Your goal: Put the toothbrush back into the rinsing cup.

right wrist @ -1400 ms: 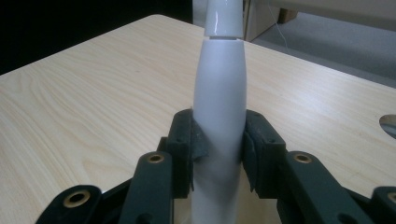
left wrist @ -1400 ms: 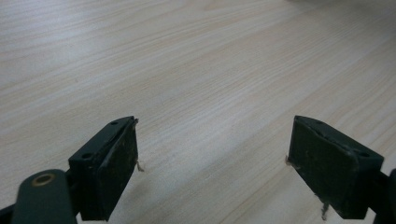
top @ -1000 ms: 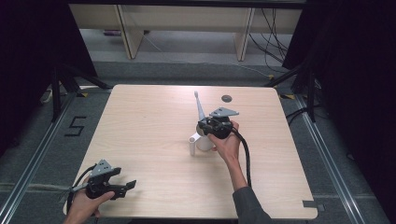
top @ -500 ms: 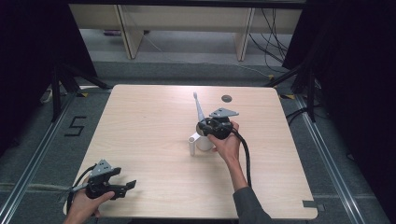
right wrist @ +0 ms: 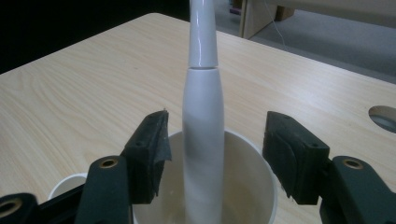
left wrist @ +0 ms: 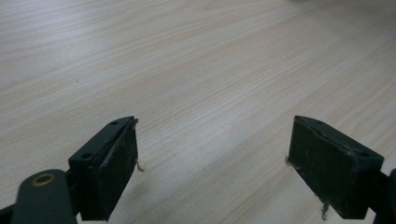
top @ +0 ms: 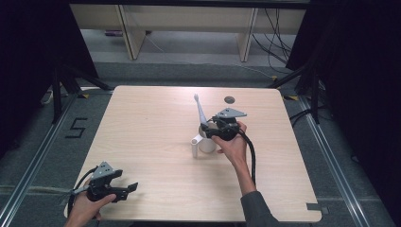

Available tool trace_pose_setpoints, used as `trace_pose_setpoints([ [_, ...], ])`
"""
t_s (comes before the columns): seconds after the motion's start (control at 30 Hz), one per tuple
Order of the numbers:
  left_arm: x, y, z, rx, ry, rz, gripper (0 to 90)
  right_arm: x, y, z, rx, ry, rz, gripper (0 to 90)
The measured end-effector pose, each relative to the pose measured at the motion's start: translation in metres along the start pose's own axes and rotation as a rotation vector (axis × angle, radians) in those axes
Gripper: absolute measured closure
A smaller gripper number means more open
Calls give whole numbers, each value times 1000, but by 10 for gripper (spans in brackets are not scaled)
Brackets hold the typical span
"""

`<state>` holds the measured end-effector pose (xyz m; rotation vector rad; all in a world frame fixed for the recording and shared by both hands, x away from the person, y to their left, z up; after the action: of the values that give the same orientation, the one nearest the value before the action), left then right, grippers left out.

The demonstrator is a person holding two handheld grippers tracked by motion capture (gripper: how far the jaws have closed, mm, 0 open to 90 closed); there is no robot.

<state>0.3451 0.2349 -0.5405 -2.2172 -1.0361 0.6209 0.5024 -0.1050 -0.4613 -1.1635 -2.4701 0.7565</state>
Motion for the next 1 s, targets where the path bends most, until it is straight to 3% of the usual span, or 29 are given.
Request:
trace_pose_setpoints([
  [0.03,1,-2,0,23,12,-4,153,-1,-1,0,3,-9,0,409],
  [0.13,1,-1,0,16,8,-4,153,0,-4,0,15,-5,-1,393],
  [0.17,1,-1,0,15,8,-4,153,-1,-5,0,8,-31,-3,387],
  [0.37,1,-1,0,15,8,-4,153,4,-12,1,14,-10,-18,363],
  [0.4,1,-1,0,13,7,-5,153,3,-13,1,16,-35,1,358],
  [0.43,1,-1,0,6,7,-4,153,6,-14,2,22,-7,-14,356],
  [0.63,1,-1,0,14,8,-6,153,6,-22,4,29,-43,-13,334],
  [0.77,1,-1,0,17,8,-5,153,11,-26,5,29,-26,-34,302],
  [0.8,1,-1,1,19,7,-5,153,11,-26,6,26,-44,-43,294],
  [1.0,1,-1,0,17,6,-5,153,16,-31,9,39,-47,-44,269],
])
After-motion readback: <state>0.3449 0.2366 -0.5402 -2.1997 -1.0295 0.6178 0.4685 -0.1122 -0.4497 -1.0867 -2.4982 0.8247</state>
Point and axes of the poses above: each handheld gripper's, and its own axes: y roughly forward along the jaws, z roughly out of its underside, x roughly to its left, the point moved 5 cm from there along y, roughly forward along the jaws, and after that the axes turned 7 degrees about x, right-handed, at the moved point
